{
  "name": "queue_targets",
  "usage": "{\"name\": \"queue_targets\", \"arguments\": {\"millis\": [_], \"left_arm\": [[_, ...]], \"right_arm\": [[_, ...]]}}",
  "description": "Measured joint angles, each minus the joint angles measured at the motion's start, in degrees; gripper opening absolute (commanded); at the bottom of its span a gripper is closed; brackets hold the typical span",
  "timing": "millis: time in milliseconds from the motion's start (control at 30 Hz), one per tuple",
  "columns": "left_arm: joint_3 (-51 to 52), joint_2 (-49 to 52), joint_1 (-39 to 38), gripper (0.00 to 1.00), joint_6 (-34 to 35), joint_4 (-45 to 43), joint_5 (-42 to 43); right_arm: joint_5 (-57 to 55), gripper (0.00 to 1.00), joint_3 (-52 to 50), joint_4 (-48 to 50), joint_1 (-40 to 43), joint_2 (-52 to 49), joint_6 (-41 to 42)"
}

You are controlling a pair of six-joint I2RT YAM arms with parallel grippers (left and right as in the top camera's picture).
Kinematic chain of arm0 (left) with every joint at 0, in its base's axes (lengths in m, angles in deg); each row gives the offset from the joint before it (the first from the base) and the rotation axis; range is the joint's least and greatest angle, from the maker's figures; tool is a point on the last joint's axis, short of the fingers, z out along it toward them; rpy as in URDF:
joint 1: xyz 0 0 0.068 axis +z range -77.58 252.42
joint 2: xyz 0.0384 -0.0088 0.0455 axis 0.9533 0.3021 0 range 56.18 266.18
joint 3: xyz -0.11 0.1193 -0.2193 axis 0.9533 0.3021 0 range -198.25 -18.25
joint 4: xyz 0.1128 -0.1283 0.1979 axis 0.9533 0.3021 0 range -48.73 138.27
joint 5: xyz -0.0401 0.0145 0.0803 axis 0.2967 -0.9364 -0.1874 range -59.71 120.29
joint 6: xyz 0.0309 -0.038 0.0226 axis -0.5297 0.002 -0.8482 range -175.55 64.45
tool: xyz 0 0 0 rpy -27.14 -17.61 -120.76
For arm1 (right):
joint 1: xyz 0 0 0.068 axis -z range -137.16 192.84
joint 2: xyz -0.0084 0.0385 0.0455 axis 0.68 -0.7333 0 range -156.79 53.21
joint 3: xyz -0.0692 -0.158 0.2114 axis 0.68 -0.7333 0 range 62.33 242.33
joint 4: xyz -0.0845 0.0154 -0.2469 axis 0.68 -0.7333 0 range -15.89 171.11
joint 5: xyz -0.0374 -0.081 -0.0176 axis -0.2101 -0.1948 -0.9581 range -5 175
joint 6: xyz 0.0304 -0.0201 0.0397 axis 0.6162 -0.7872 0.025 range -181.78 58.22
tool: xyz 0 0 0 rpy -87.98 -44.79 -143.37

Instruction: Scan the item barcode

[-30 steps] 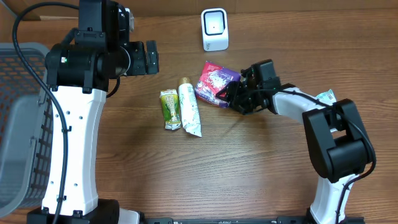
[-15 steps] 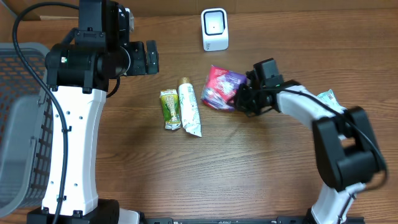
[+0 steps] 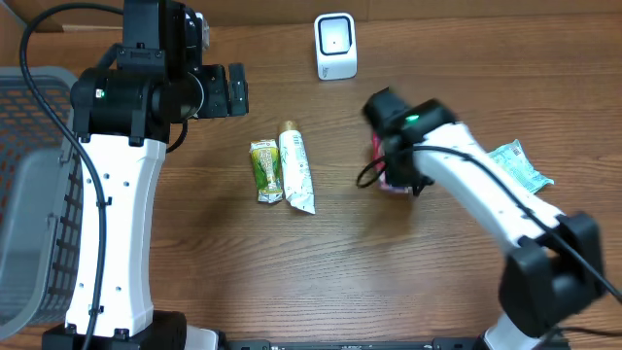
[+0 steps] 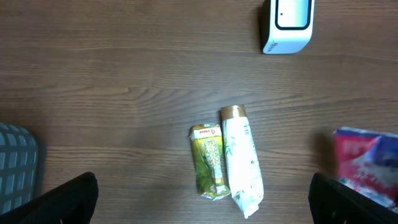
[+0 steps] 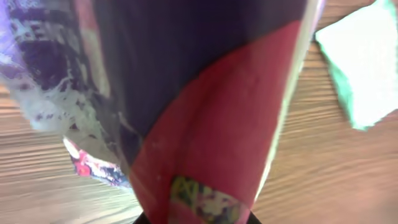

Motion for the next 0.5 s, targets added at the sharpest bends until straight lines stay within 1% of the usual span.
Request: {"name": "queue_targets", "arguments": {"millis": [200,300,400,433,500], "left_arm": [[0.0,0.0,0.02,1.0,0.0,0.0,0.0],[0.0,0.0,0.0,1.0,0.0,0.0,0.0],[0.0,0.0,0.0,1.0,0.0,0.0,0.0],[0.0,0.0,0.0,1.0,0.0,0.0,0.0],[0.0,0.0,0.0,1.0,0.0,0.0,0.0]], "right_arm": [[-10.47,0.04,-0.02,-2.4,-1.92,-8.2,1.66],[-12.39,0.04,0.0,-2.84,-1.97,-8.98,2.45],[-12.61,0.08,0.0,-3.06,-2.67,-8.98,2.51],[-12.5,0.12,0.0,-3.13,-3.5,-8.98,2.49],[-12.46,0.24,0.0,-3.17,-4.68,-8.98,2.36]]}}
